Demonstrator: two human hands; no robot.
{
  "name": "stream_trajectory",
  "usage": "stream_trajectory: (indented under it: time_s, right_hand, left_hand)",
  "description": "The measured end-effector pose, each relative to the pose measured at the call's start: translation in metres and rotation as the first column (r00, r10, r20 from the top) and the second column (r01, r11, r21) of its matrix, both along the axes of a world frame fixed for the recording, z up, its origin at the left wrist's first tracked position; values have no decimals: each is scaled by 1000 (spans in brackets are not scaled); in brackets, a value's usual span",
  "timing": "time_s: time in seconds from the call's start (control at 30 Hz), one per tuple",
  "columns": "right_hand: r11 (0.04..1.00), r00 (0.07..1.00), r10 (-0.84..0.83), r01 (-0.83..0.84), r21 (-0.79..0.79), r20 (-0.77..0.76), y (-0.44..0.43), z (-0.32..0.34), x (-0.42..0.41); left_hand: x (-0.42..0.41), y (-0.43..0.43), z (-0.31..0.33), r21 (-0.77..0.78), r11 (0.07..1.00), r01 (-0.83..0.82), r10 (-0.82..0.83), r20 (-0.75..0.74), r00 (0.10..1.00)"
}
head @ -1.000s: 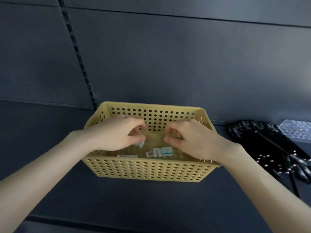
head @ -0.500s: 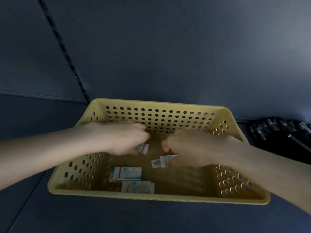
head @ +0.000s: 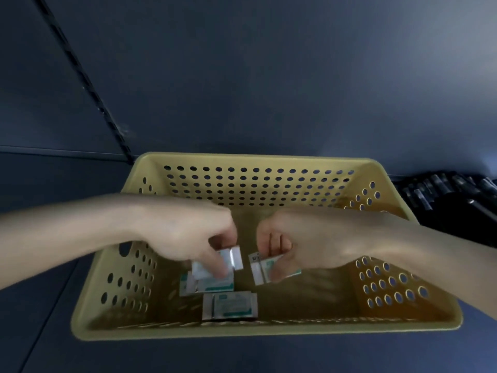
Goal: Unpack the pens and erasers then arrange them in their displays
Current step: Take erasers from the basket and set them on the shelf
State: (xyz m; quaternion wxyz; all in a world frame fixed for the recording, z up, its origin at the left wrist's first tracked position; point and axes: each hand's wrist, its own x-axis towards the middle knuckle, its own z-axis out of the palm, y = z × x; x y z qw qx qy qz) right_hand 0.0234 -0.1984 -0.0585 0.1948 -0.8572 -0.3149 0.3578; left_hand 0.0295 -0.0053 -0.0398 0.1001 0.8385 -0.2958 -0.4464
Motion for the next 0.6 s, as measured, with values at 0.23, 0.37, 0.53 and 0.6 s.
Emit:
stream_trajectory:
  time_s: [0.23, 0.37, 0.53, 0.6]
  right_hand:
    - [999, 987, 23, -18, 29, -157, 25, 9, -17]
    - [998, 991, -5, -3, -58, -131, 30, 2, -23]
    - [998, 982, -22, 12, -56, -188, 32, 1, -23]
    - [998, 979, -10, -4, -66, -205, 34, 0, -23]
  left_hand:
    - [-8, 1, -10, 50, 998, -32, 37, -91, 995]
    - [-8, -2, -8, 61, 998, -8, 14, -105, 994]
    - [-6, -3, -7, 134, 990, 42, -32, -75, 997]
    - [-4, -3, -7, 138, 990, 40, -31, -65, 997]
